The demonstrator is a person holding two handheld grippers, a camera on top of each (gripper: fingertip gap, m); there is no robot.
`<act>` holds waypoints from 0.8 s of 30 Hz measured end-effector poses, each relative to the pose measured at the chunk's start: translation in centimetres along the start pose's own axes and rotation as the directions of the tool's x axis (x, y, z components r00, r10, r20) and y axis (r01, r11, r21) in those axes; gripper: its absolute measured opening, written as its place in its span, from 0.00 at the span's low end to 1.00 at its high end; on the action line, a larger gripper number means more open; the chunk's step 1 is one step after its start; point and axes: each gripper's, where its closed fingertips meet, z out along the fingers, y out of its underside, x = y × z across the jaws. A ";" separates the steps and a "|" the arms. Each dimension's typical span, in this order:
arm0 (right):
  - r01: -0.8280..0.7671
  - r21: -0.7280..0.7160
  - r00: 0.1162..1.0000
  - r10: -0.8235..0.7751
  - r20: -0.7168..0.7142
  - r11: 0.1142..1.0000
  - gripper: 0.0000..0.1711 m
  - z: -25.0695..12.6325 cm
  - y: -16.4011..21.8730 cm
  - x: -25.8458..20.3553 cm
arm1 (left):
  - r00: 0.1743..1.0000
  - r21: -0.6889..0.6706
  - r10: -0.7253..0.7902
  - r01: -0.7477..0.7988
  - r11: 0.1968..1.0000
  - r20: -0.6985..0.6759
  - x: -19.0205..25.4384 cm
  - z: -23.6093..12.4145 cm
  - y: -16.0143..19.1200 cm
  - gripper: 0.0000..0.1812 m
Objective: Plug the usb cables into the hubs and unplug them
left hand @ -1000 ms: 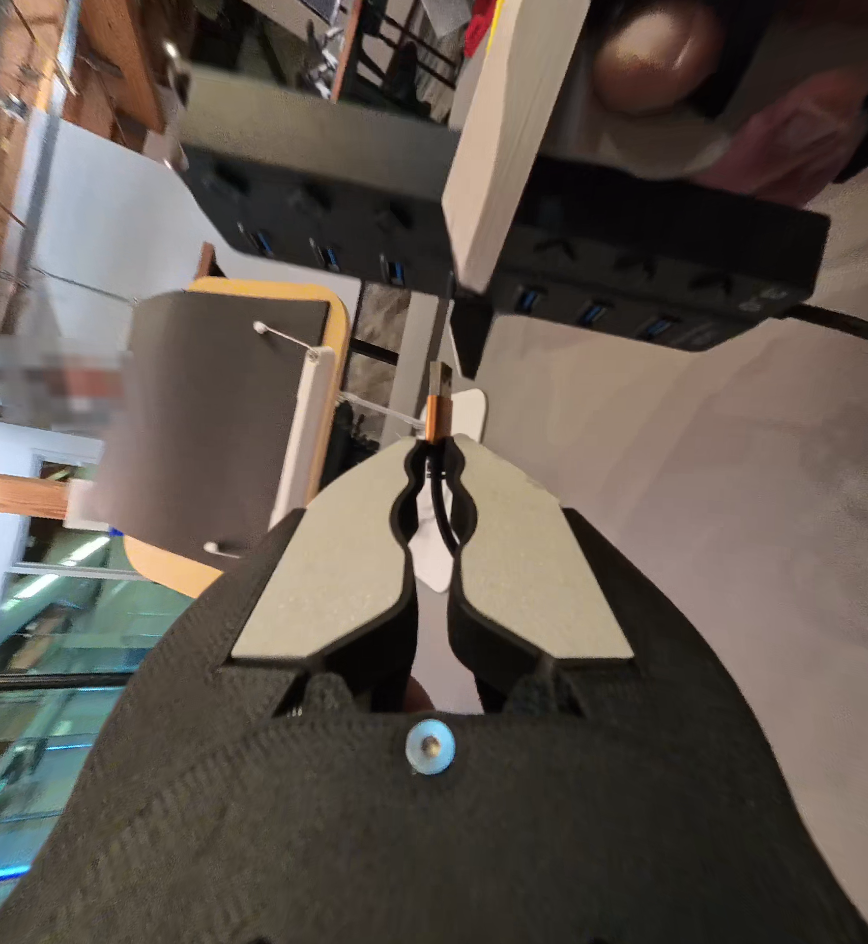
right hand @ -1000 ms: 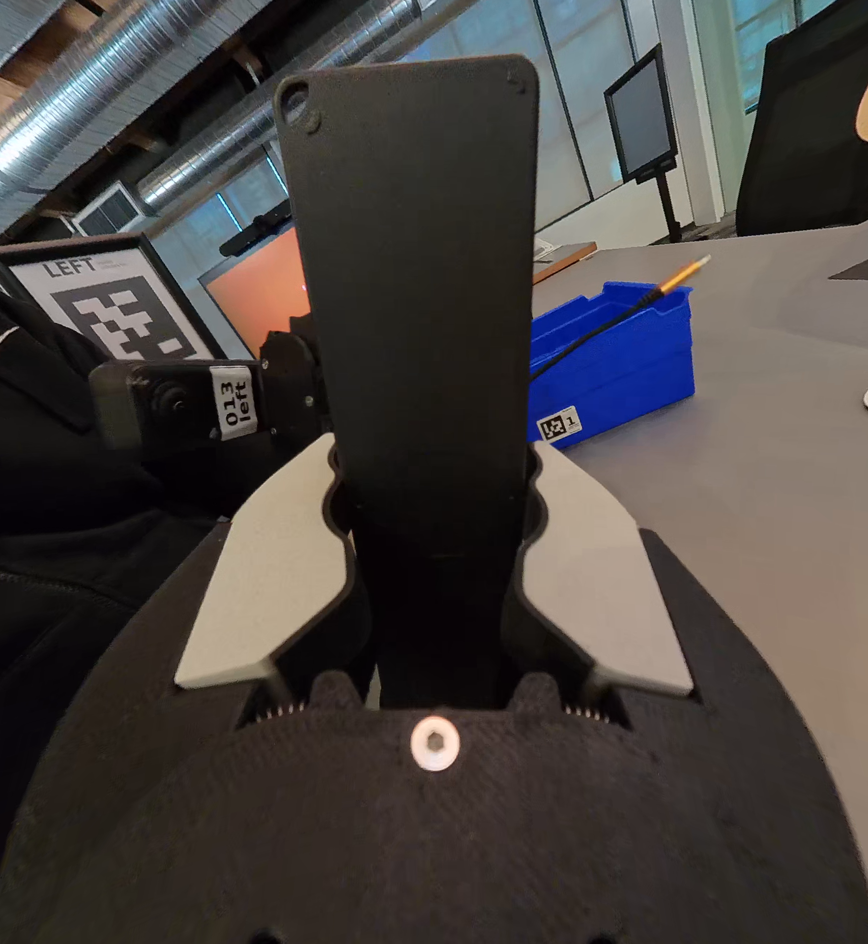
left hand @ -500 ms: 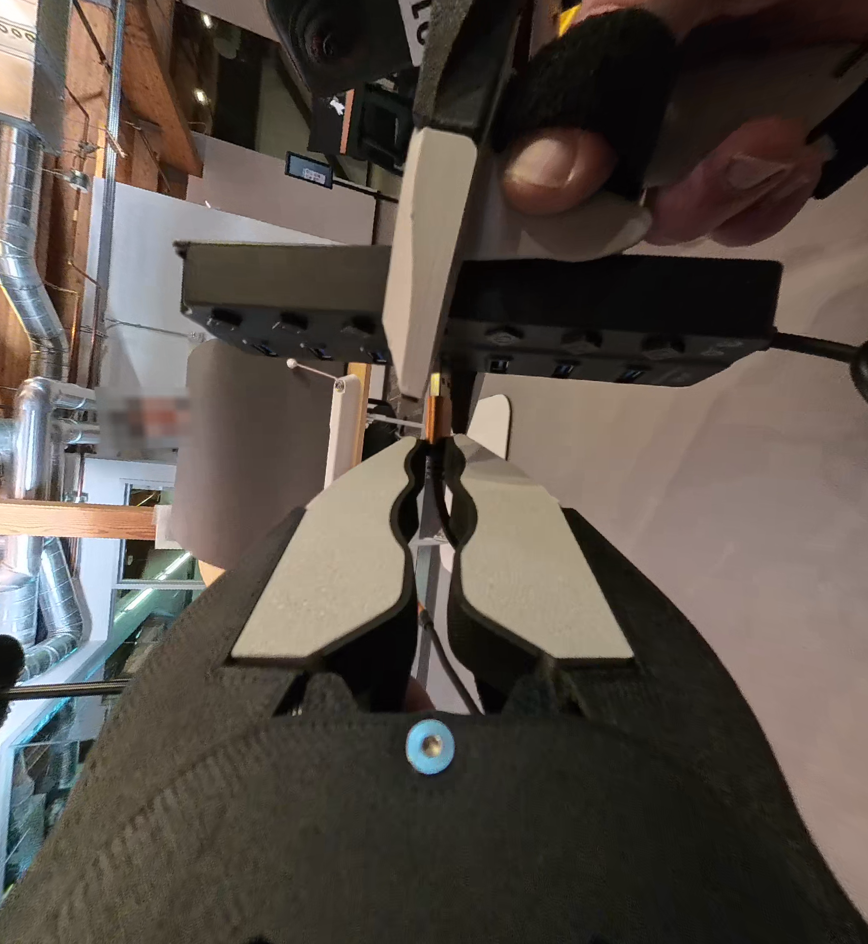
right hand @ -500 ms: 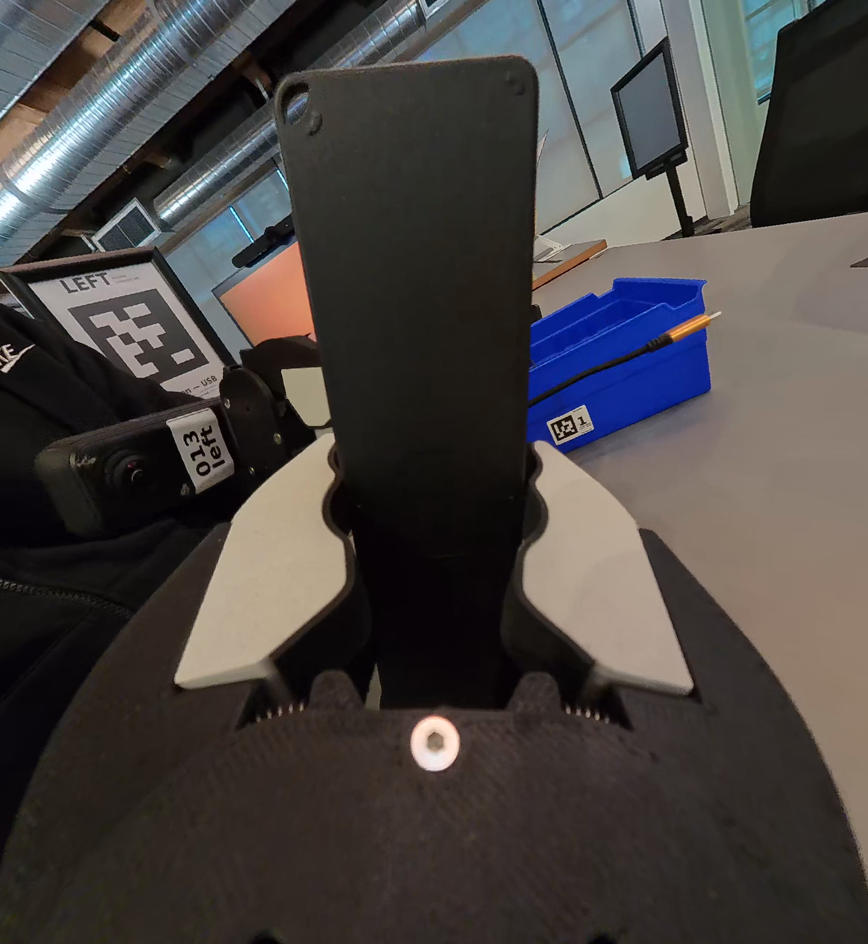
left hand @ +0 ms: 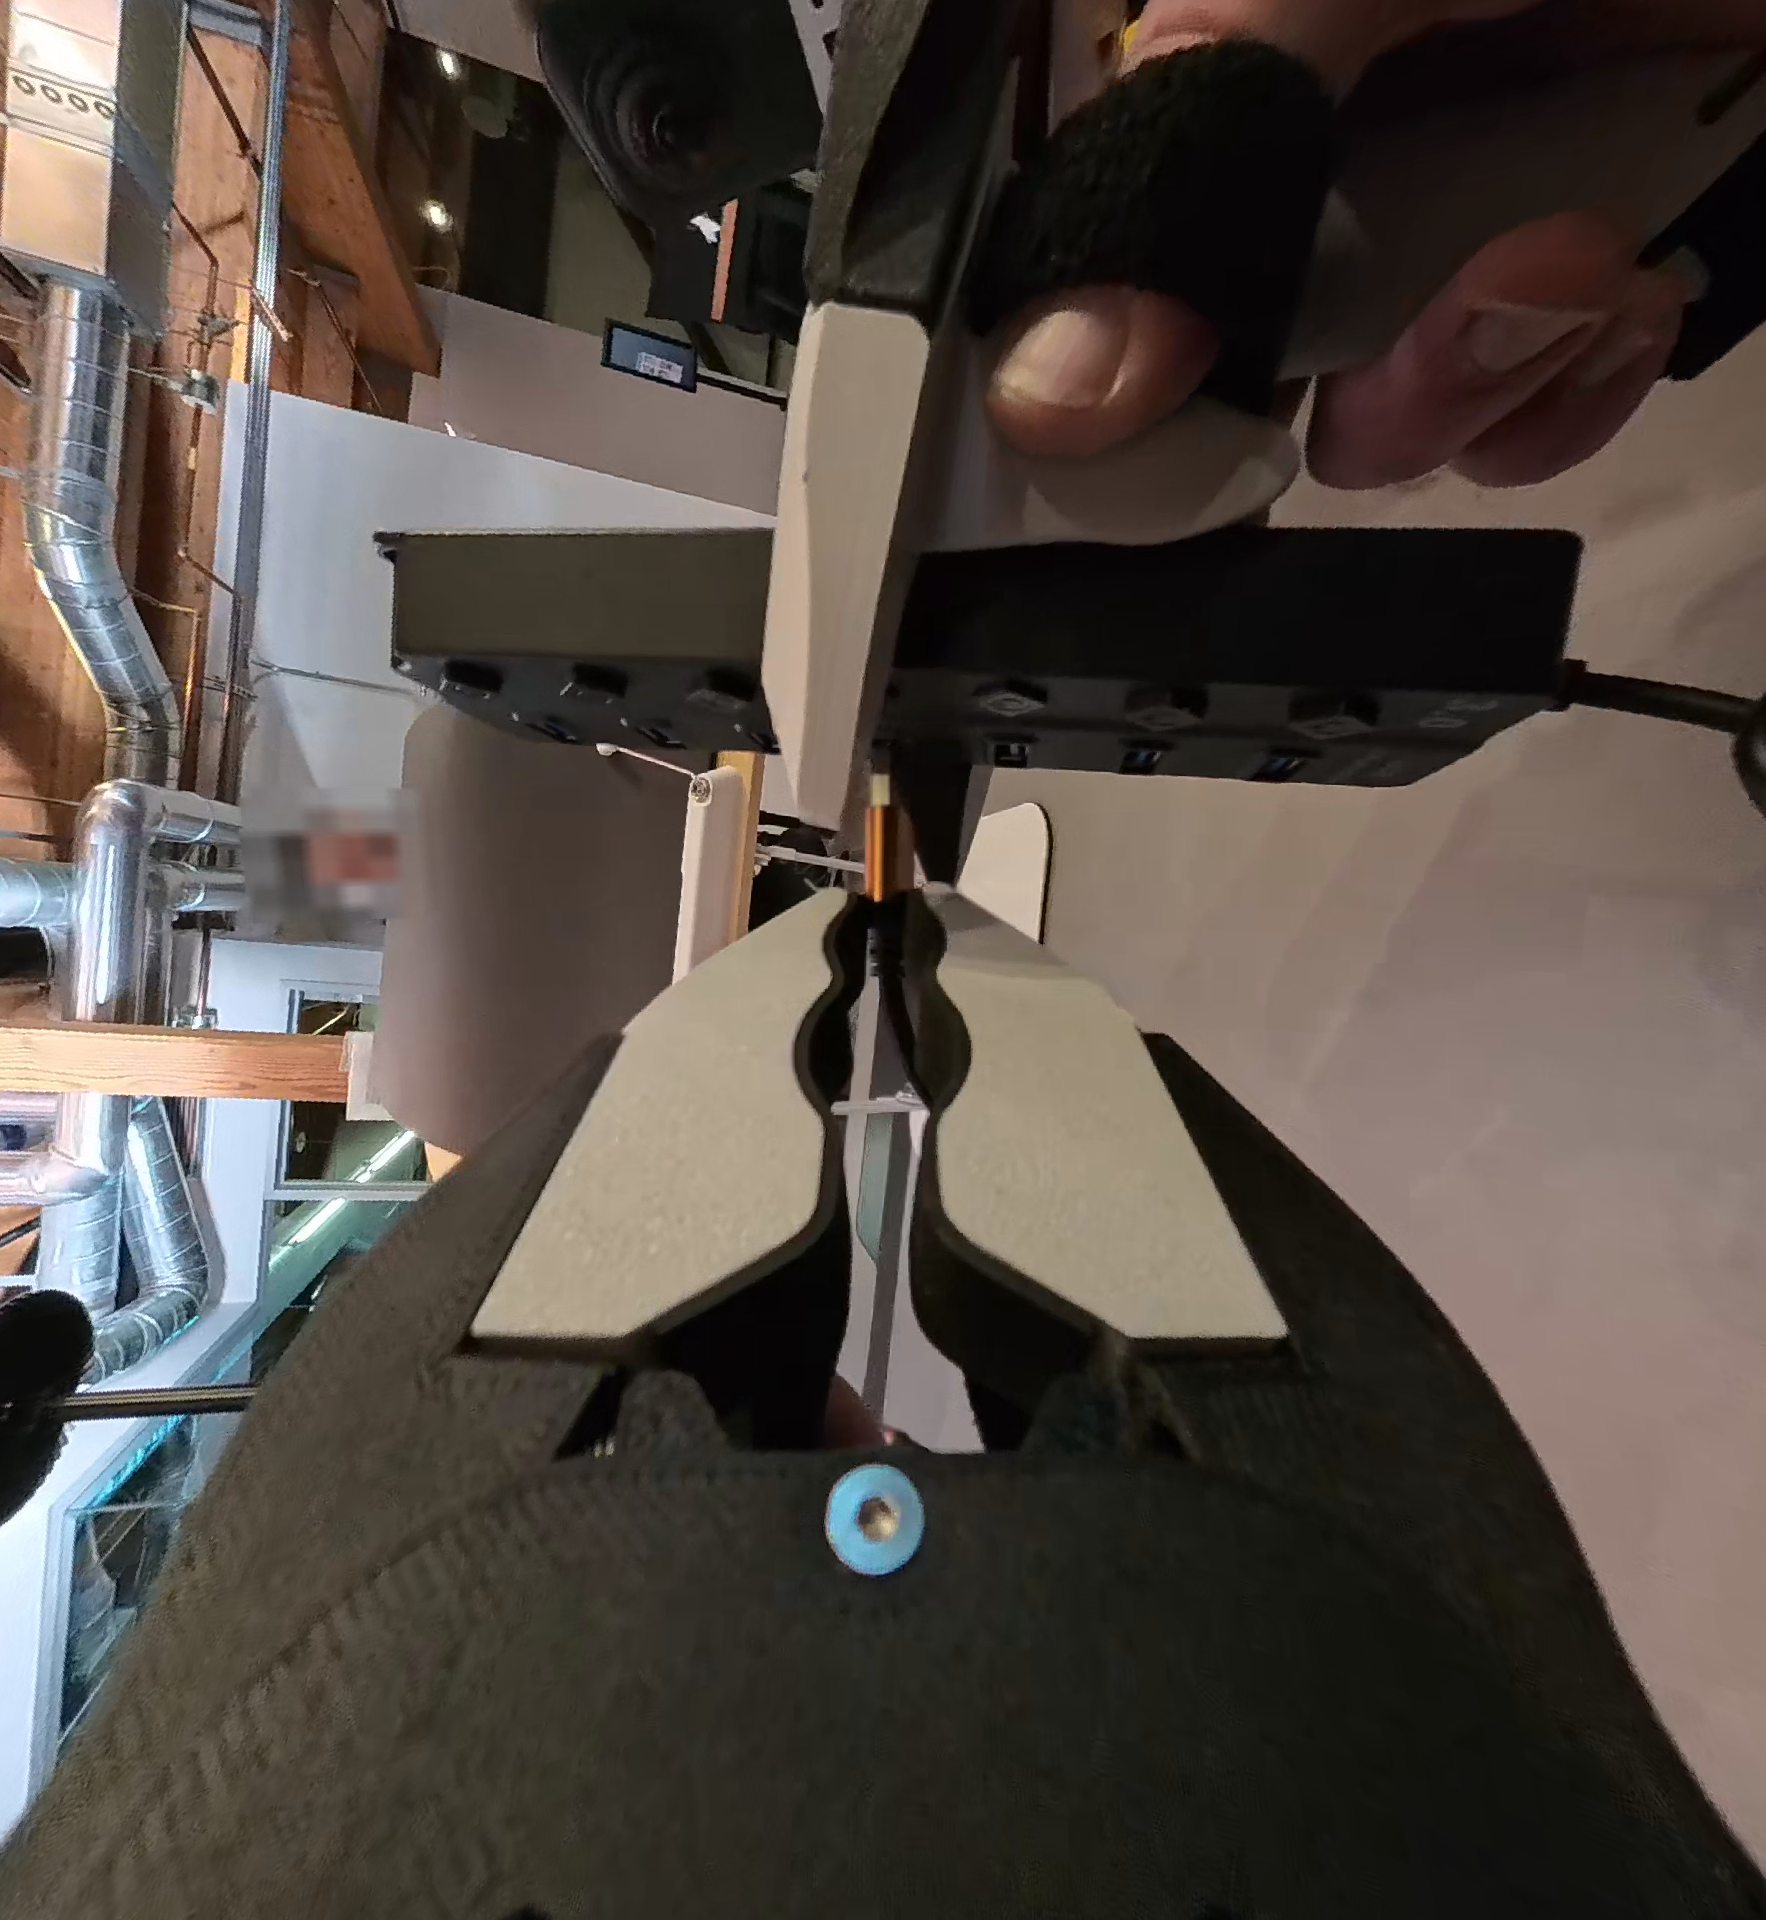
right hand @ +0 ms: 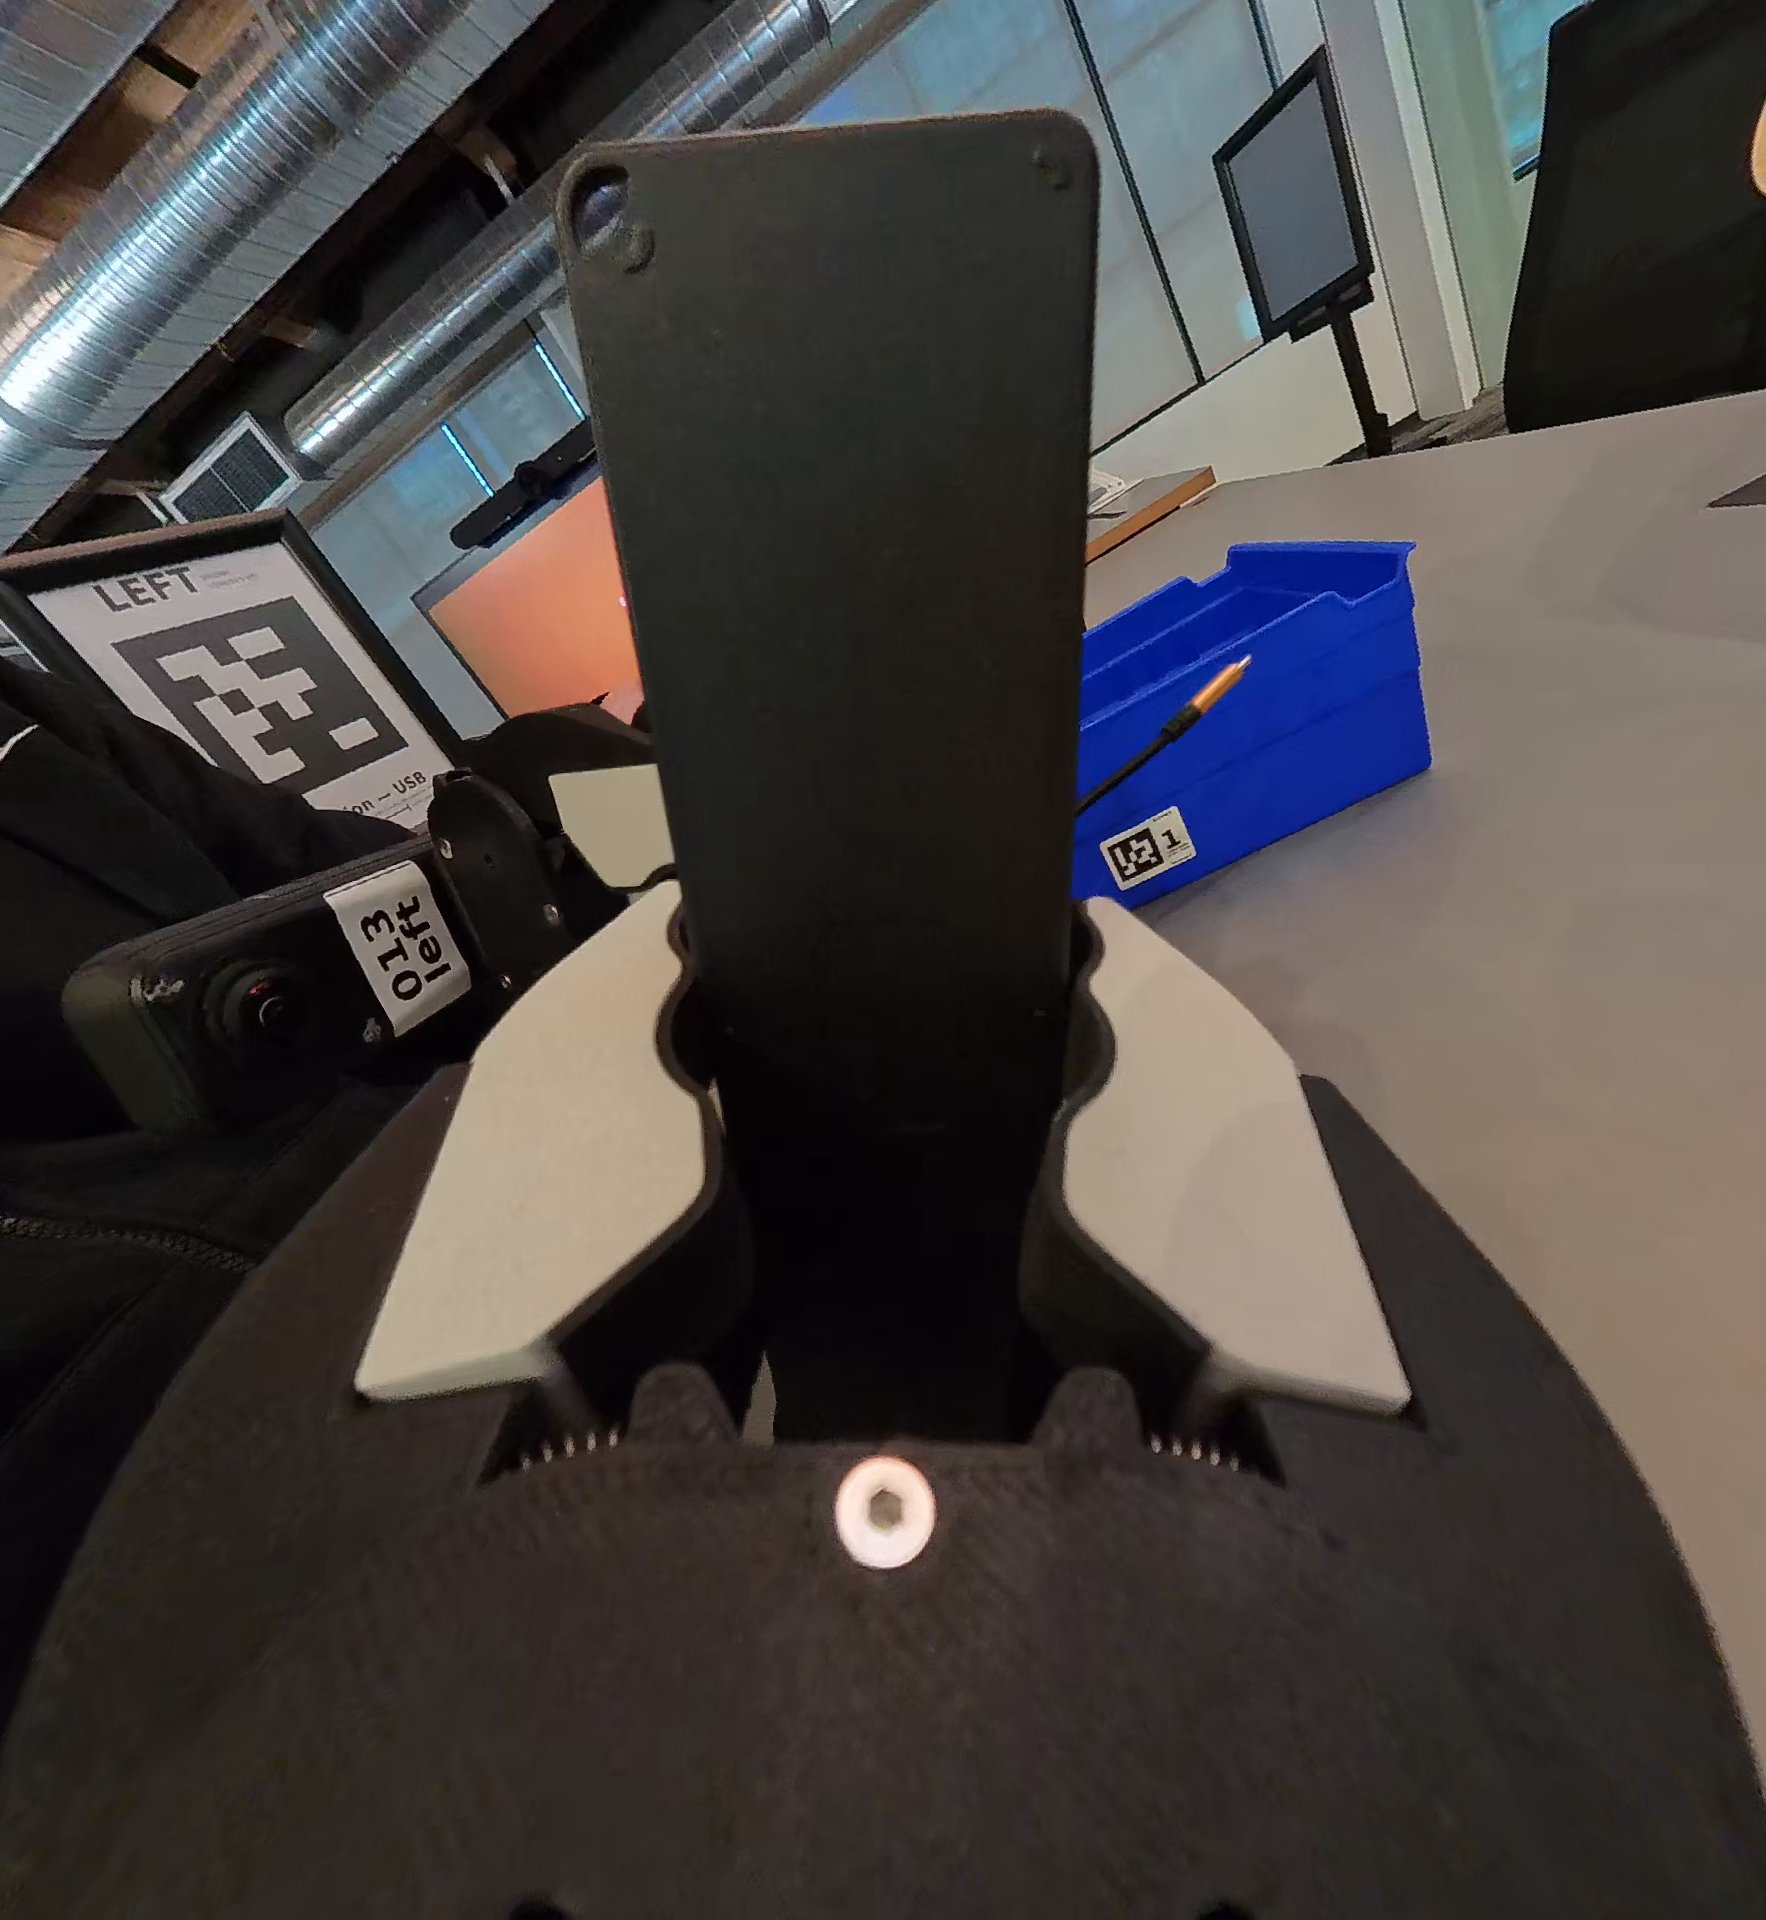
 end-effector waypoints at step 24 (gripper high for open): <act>-0.027 -0.024 0.997 0.028 0.065 0.999 0.38 0.2 0.4 -0.8 | 1.000 0.114 0.006 -0.004 0.993 -0.017 -0.1 -0.7 -0.4 0.04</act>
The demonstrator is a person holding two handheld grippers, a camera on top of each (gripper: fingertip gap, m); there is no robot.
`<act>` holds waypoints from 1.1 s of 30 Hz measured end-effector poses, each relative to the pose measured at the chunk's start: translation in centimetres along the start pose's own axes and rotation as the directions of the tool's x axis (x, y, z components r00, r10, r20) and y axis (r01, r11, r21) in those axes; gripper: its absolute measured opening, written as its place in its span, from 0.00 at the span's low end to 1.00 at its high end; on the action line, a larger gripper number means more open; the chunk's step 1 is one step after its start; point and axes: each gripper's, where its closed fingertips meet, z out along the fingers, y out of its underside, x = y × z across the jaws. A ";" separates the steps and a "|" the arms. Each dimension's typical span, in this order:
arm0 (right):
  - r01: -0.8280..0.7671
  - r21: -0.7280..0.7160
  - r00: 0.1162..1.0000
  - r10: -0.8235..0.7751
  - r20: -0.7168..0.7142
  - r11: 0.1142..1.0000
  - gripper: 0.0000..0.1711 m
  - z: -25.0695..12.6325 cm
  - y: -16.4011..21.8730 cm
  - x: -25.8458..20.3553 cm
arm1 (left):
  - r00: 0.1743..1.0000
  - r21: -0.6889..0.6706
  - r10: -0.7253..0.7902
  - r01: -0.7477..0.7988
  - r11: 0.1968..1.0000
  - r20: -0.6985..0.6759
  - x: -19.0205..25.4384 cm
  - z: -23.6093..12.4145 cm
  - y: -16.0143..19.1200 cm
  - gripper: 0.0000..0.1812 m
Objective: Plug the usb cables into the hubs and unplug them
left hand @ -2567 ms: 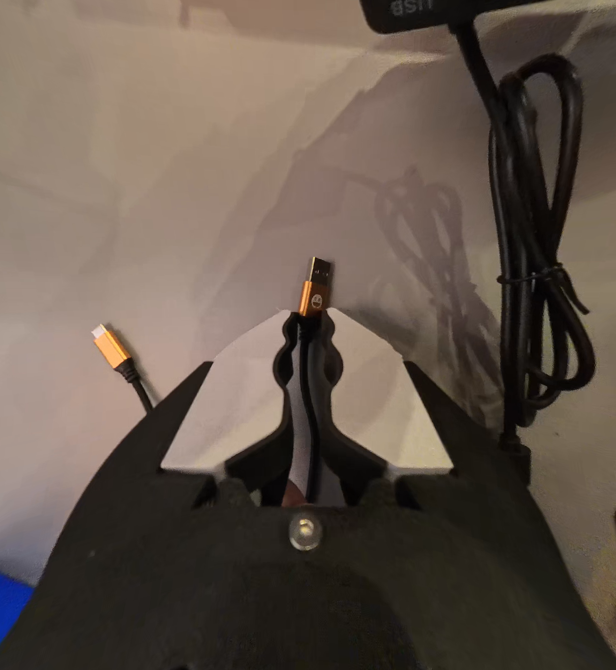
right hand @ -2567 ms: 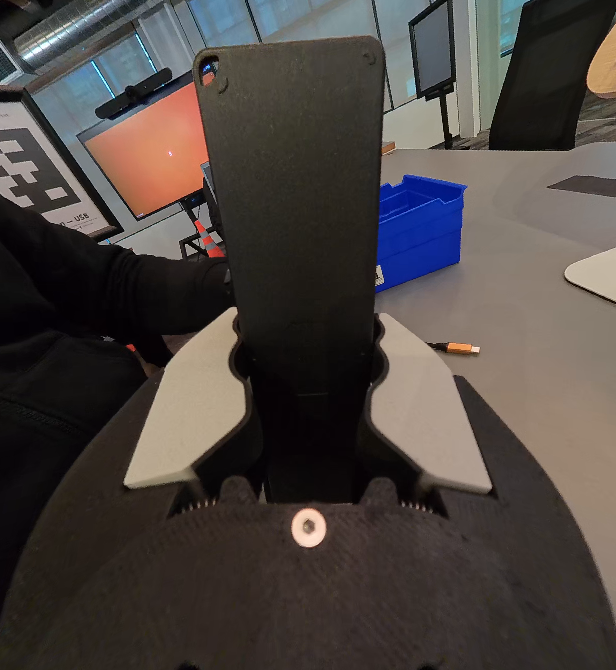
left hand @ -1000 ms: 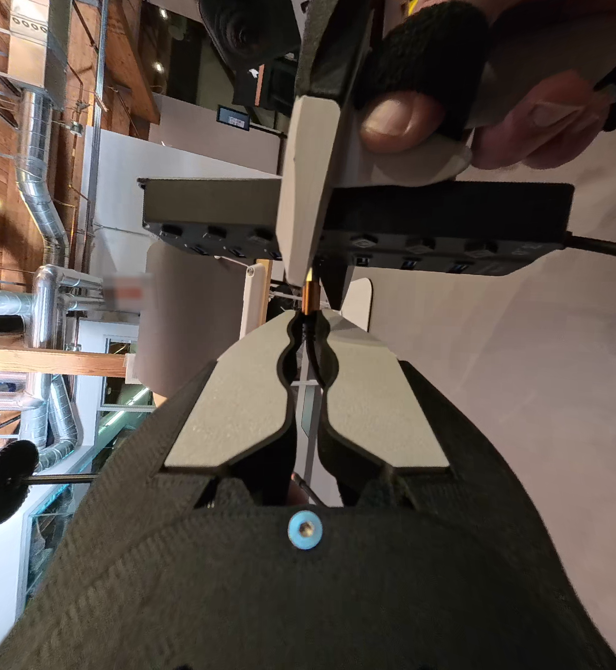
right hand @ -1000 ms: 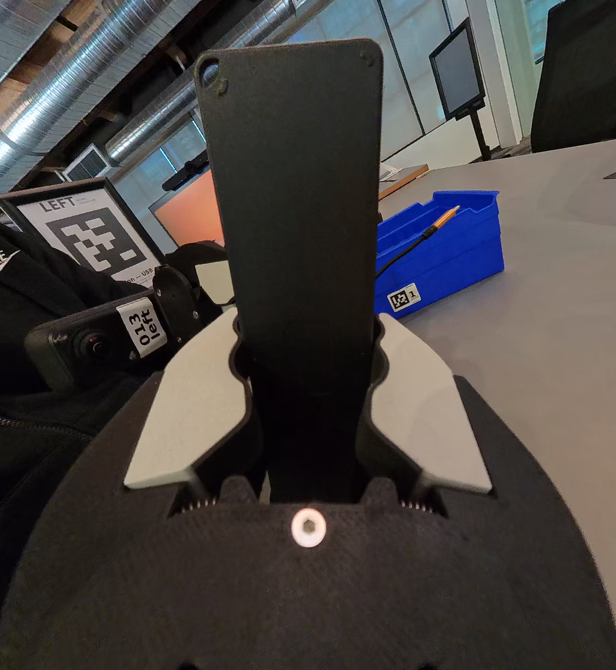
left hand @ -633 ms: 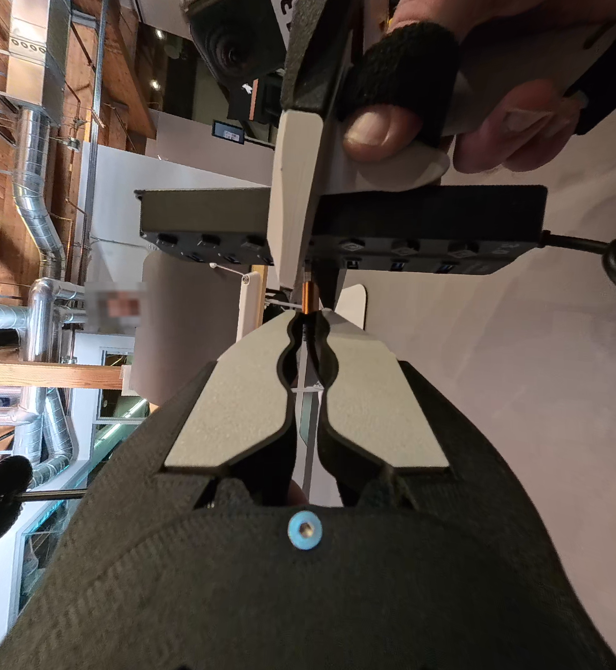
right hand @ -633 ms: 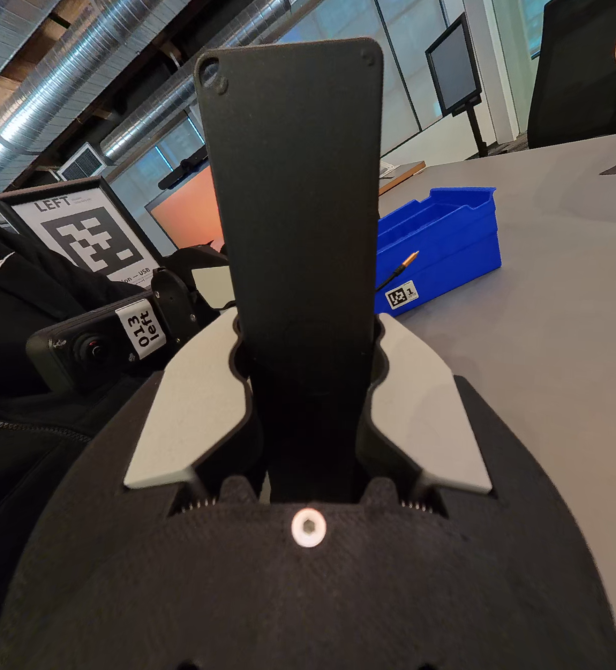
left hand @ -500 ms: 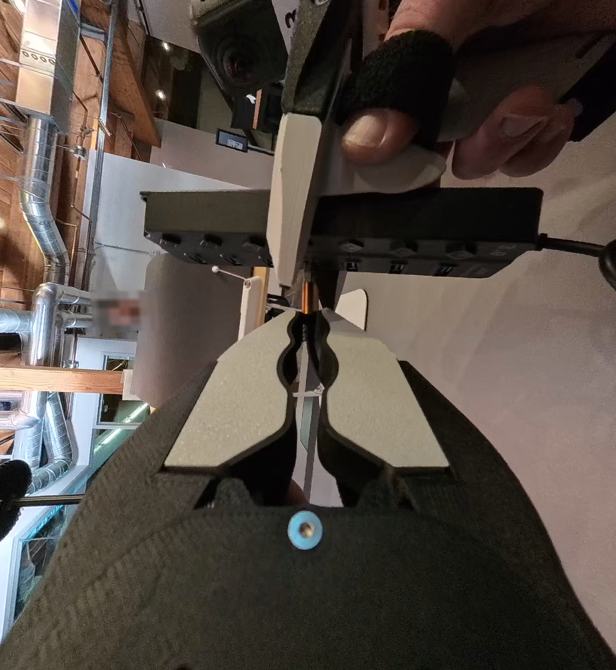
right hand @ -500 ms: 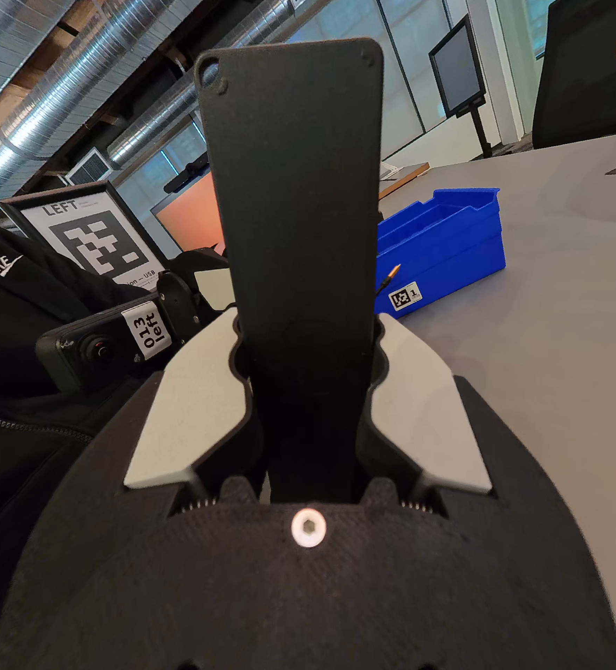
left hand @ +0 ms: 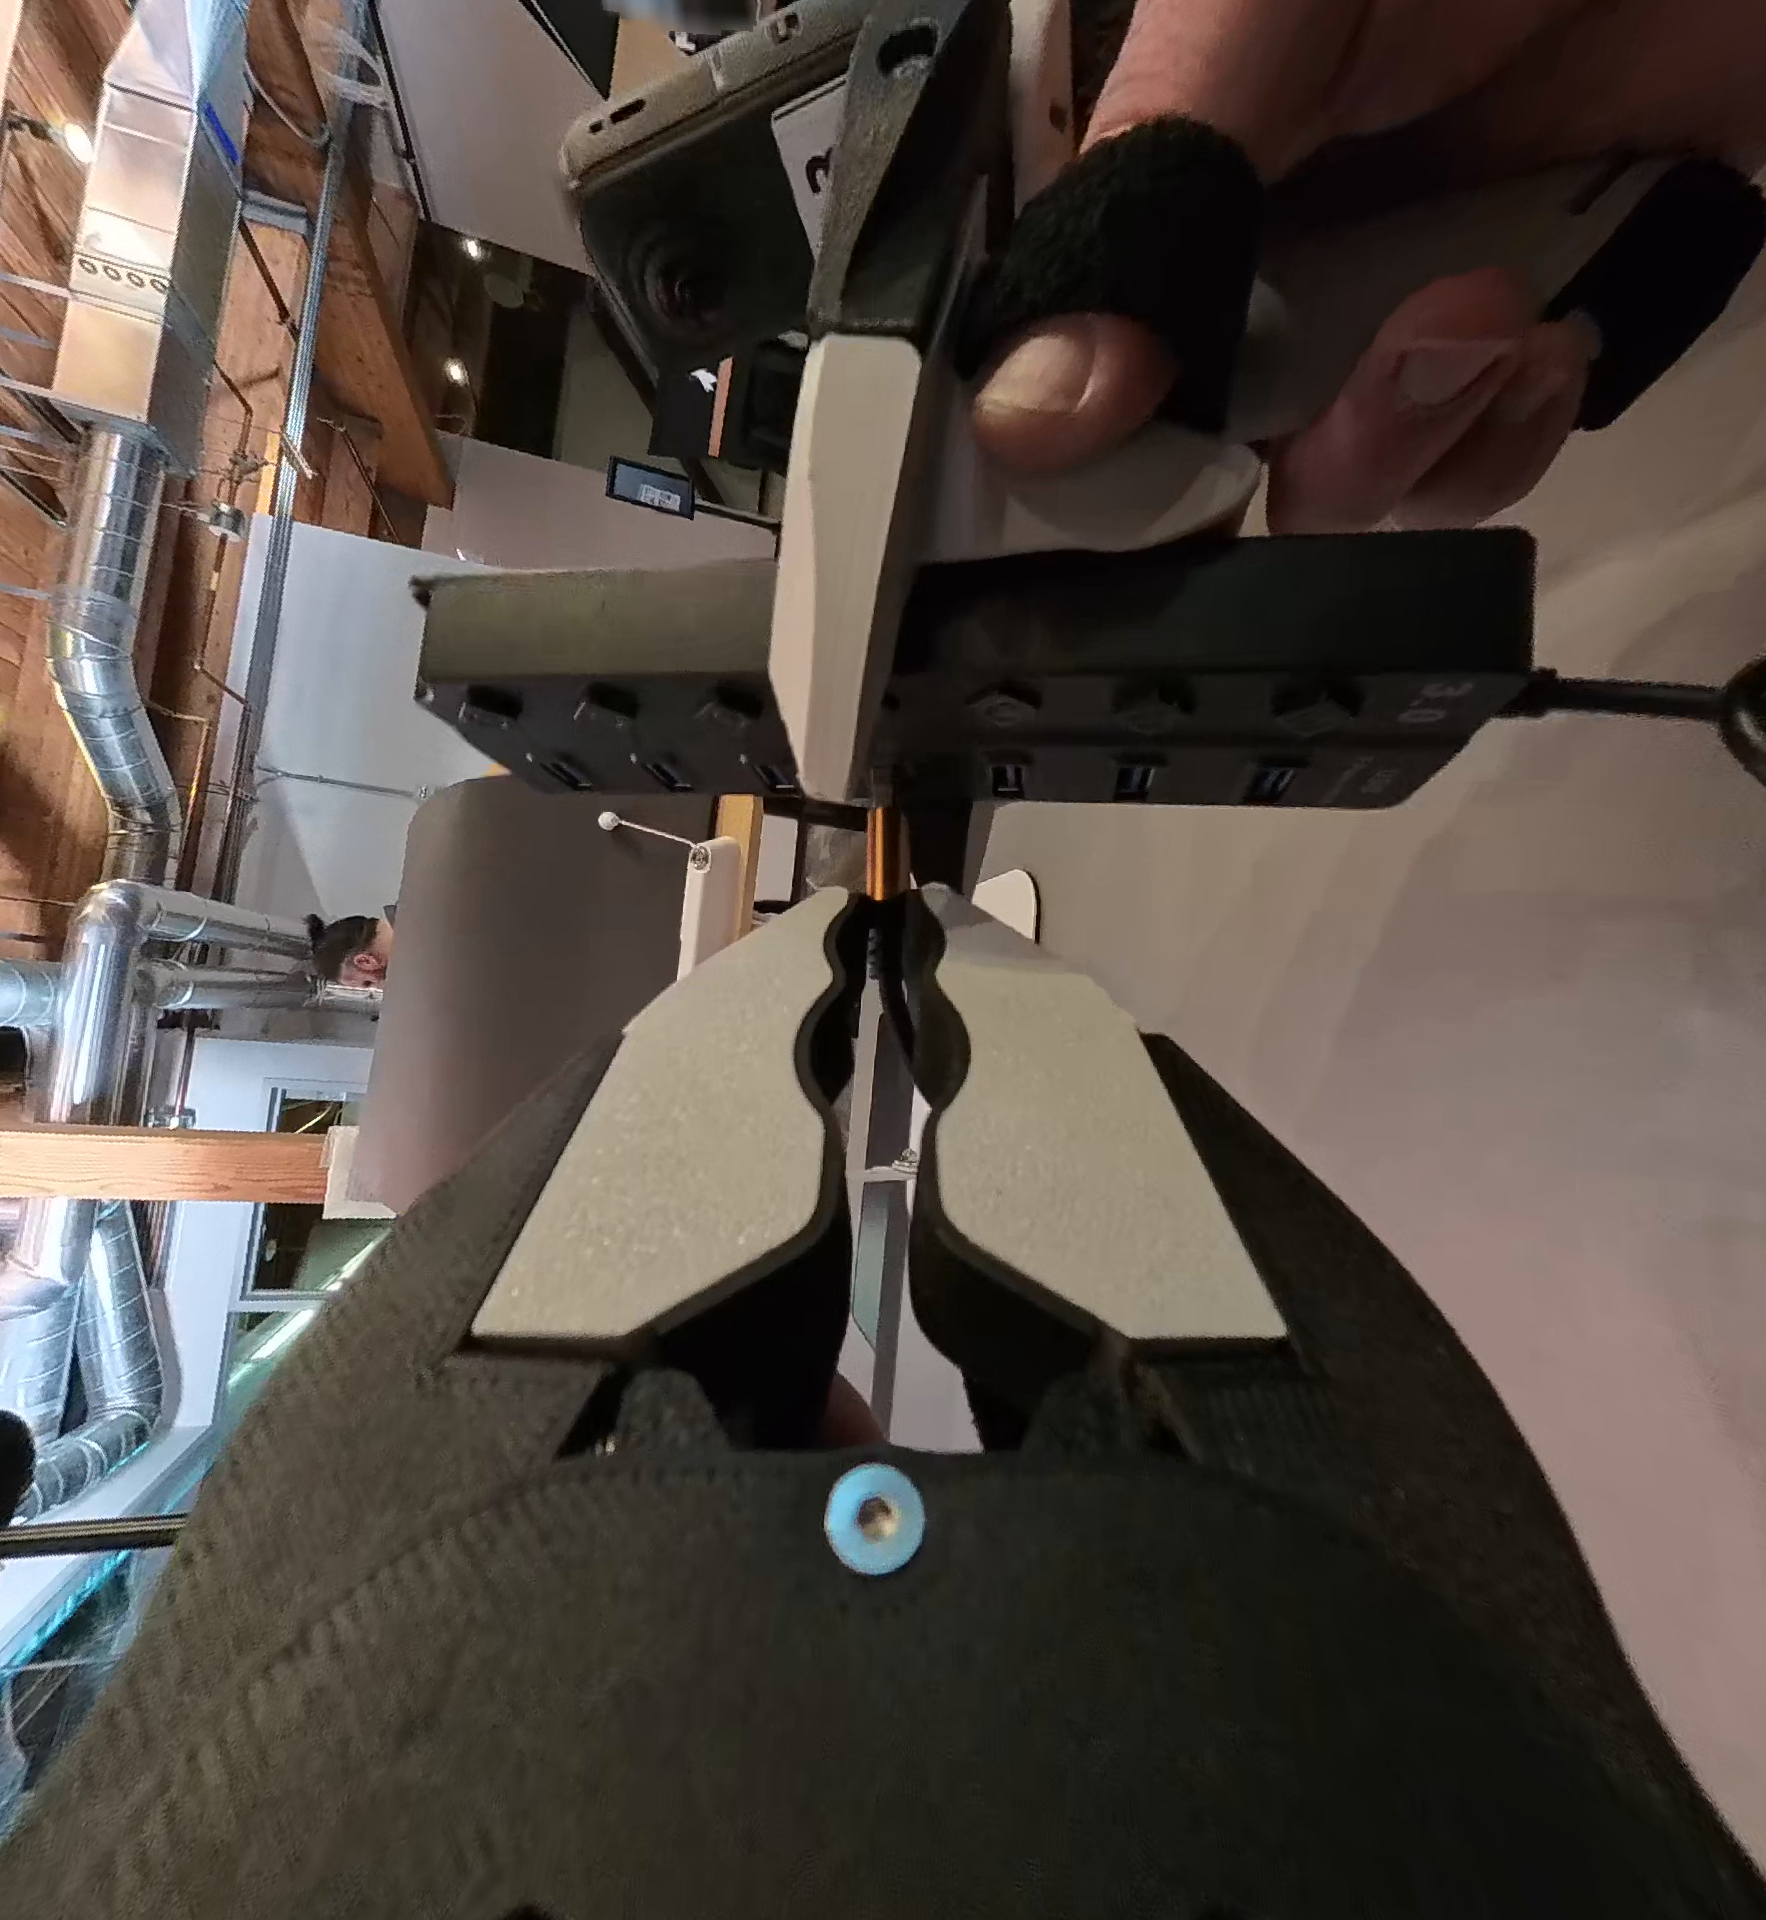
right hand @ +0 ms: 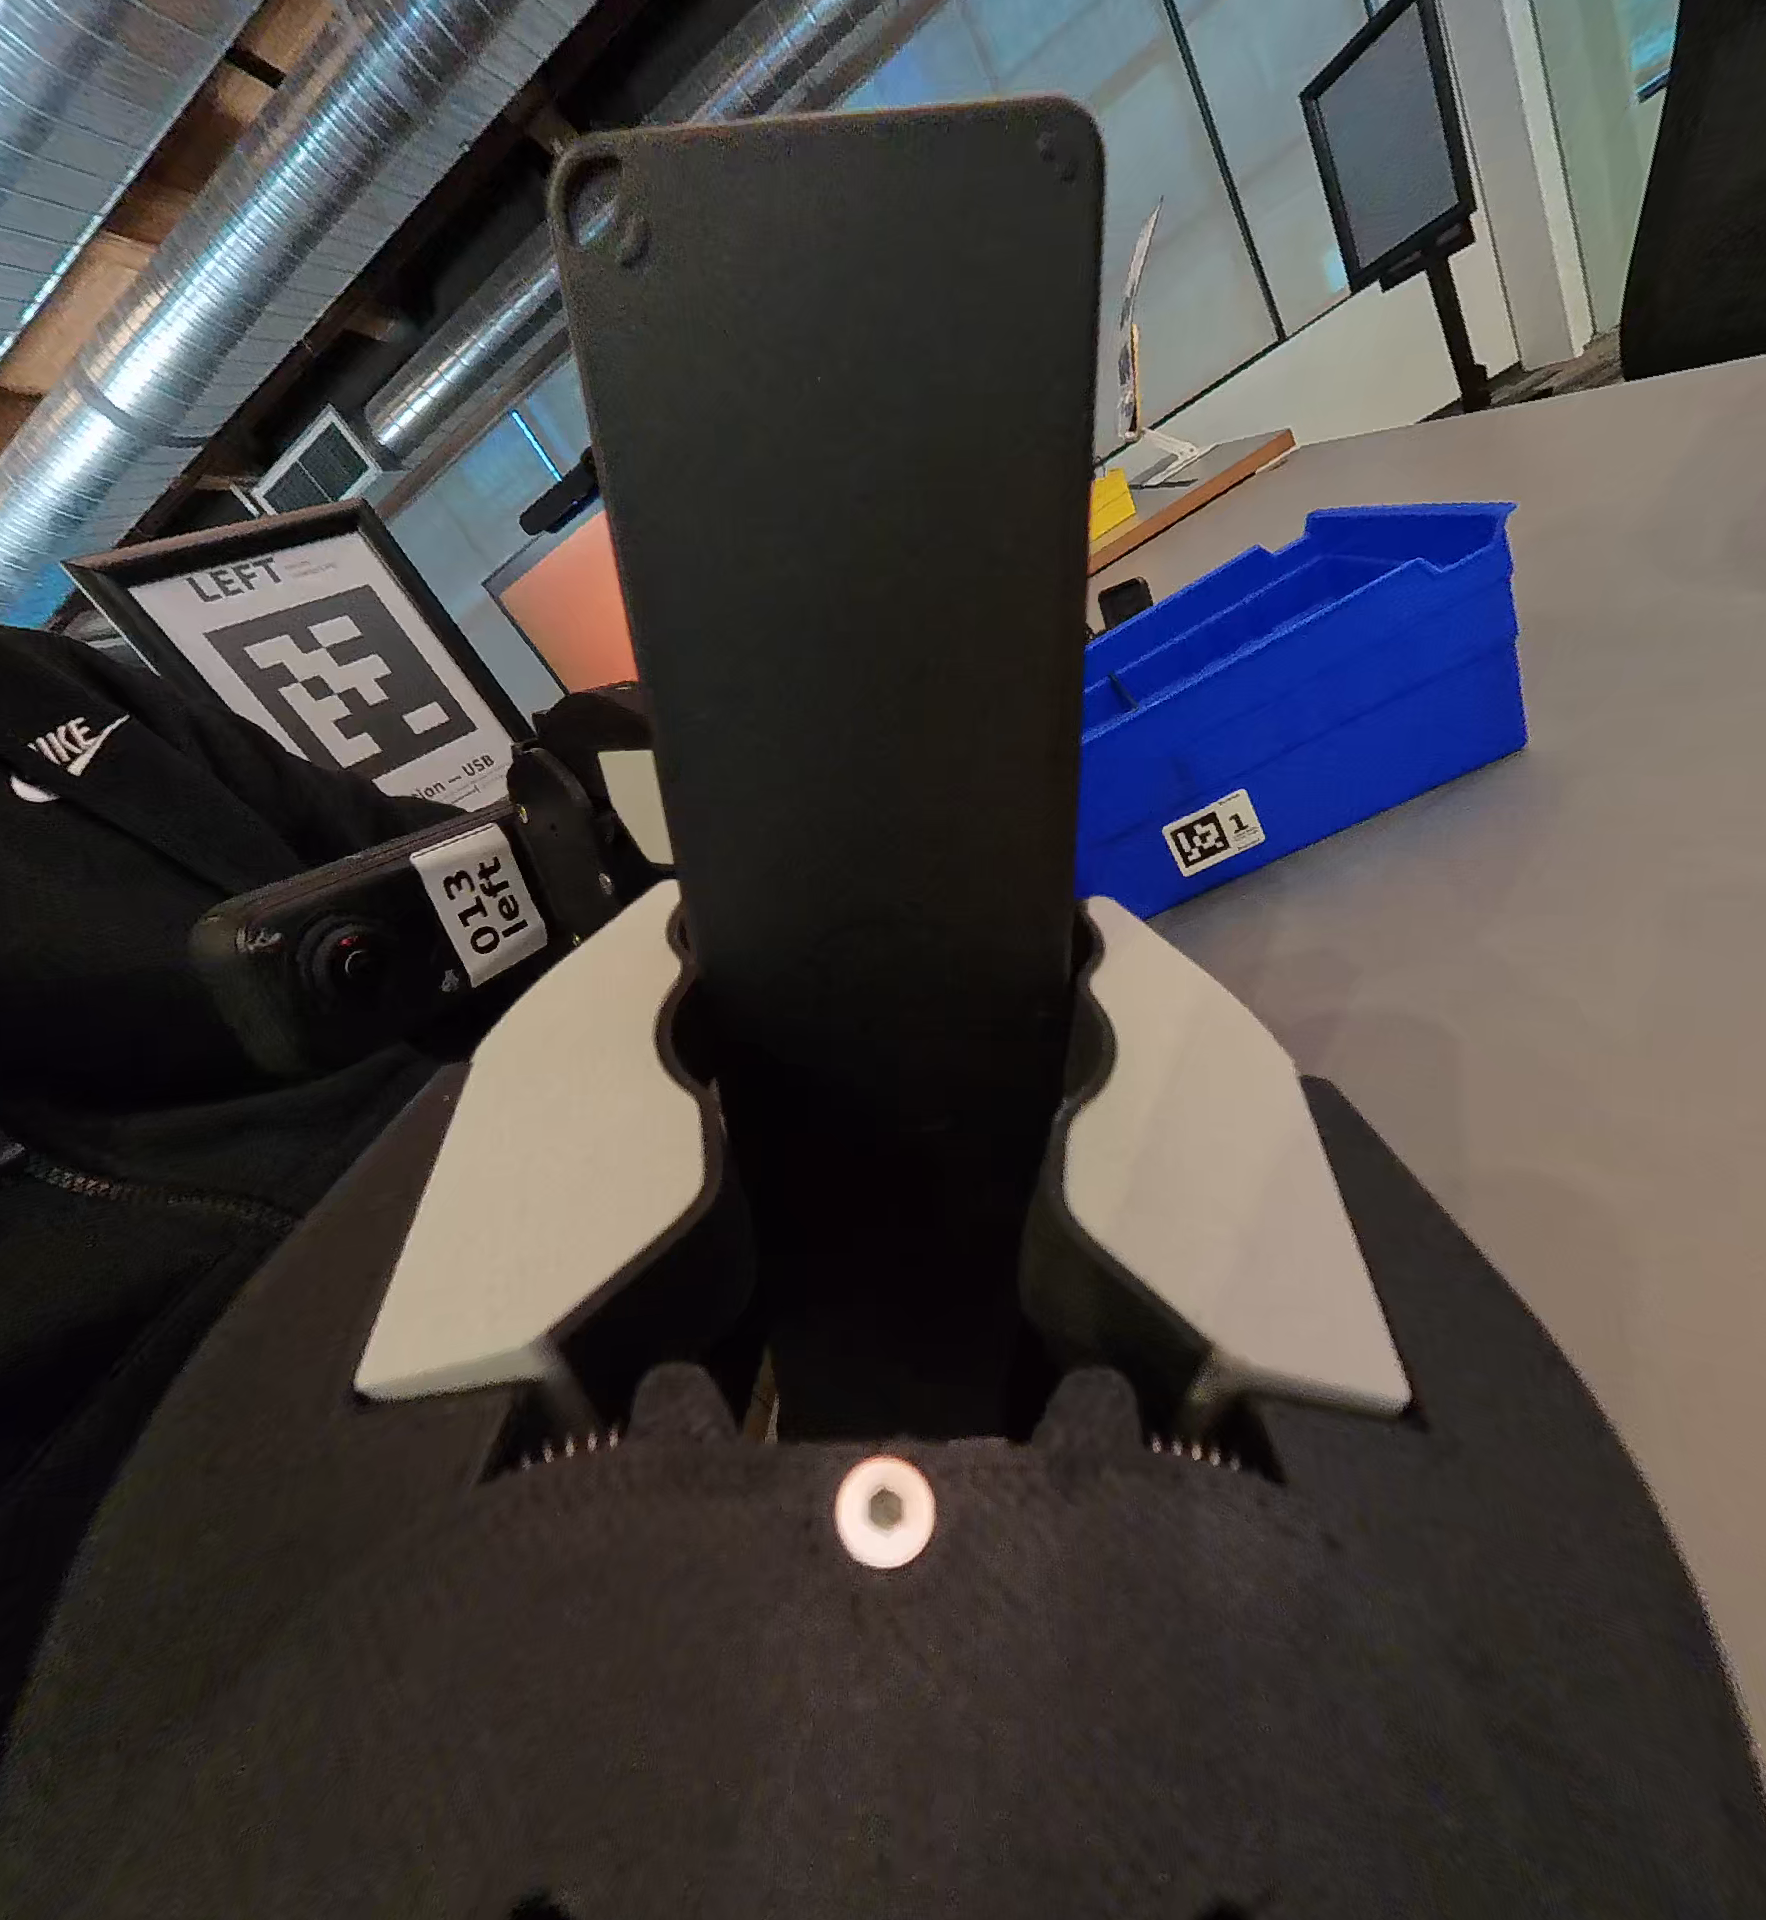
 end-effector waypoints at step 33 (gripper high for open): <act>-0.006 -0.357 0.998 -0.016 -0.059 0.934 0.38 1.4 5.0 0.0 | 0.976 0.008 0.115 -0.116 0.993 -0.184 1.5 -1.1 0.9 0.03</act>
